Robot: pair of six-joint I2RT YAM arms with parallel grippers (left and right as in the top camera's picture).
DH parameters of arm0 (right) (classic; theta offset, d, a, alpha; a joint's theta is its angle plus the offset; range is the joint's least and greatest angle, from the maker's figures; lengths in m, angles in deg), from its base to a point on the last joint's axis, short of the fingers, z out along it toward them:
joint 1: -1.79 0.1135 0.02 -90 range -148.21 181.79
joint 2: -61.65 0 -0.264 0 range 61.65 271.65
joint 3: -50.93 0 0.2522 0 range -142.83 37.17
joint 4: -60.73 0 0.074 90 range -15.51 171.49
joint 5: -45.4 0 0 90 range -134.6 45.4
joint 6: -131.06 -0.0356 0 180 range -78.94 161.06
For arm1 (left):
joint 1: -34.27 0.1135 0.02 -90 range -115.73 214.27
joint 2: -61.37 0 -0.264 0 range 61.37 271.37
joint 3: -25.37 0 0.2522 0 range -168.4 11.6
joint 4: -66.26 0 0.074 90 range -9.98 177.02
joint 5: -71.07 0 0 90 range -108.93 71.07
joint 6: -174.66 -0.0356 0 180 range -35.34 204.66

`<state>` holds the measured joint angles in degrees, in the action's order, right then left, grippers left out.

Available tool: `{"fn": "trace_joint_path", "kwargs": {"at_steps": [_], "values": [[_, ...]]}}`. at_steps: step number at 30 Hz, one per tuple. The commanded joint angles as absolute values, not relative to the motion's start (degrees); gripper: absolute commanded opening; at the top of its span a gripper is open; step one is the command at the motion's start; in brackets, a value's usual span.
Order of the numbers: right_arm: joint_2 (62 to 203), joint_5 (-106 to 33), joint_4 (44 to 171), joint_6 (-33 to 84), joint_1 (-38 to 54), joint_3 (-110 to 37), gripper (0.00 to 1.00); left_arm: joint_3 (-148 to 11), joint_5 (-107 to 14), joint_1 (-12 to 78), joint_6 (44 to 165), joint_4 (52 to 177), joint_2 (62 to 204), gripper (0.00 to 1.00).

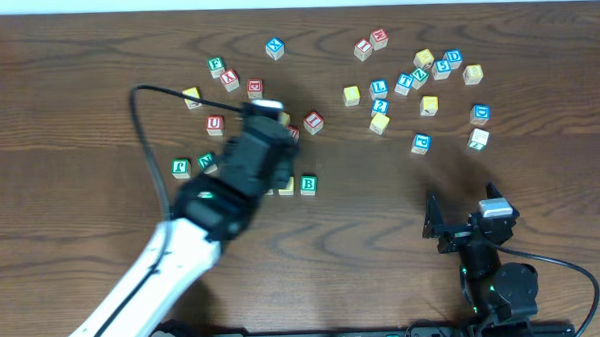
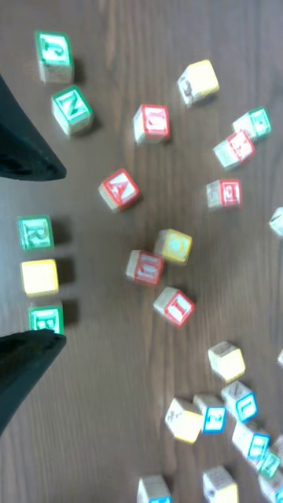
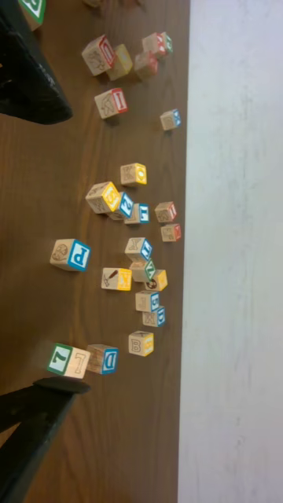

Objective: Spell out ROBOT
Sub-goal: 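Raise the left gripper and pull it back to the left side, then move the right gripper over a yellow O block near the blue L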

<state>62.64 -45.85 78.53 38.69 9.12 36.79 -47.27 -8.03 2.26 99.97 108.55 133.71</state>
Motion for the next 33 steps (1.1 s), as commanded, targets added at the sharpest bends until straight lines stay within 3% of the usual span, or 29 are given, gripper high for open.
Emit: {"fn": "trace_joint_path", "kwargs": {"at_steps": [1, 4, 8, 11, 12, 13, 14, 26, 33], "values": [[62.4, -45.9, 78.7, 38.3, 8.6, 36.9, 0.99, -47.4, -14.5, 12.3, 95.1, 109.8, 127.3, 0.61], [62.4, -45.9, 78.7, 38.3, 8.6, 36.9, 0.99, -47.4, -17.5, 20.4, 93.4, 110.0, 123.6, 0.62], [62.4, -45.9, 78.7, 38.3, 8.6, 36.9, 0.99, -47.4, -17.4, 23.8, 93.4, 110.0, 122.9, 0.63], [62.4, -46.2, 78.6, 38.4, 8.6, 36.9, 0.99, -47.4, -16.8, 24.0, 93.4, 110.0, 122.9, 0.72], [62.4, -46.6, 78.6, 38.4, 8.6, 36.9, 0.99, -47.4, -16.8, 24.0, 93.4, 110.0, 122.9, 0.78], [62.4, -46.6, 78.6, 38.3, 8.6, 36.9, 0.99, -47.4, -16.8, 24.0, 93.5, 110.0, 122.9, 0.90], [62.4, -46.1, 78.6, 38.3, 8.6, 36.9, 0.99, -47.4, -16.8, 24.0, 93.5, 110.0, 123.0, 0.95], [63.4, -32.2, 71.2, 41.2, 8.6, 30.8, 0.99, -47.4, -16.8, 24.0, 93.5, 110.0, 123.1, 0.96], [84.2, -32.4, 77.5, 45.9, 8.6, 10.7, 0.99, -47.4, -16.8, 24.0, 93.5, 110.0, 123.1, 0.96]]}}
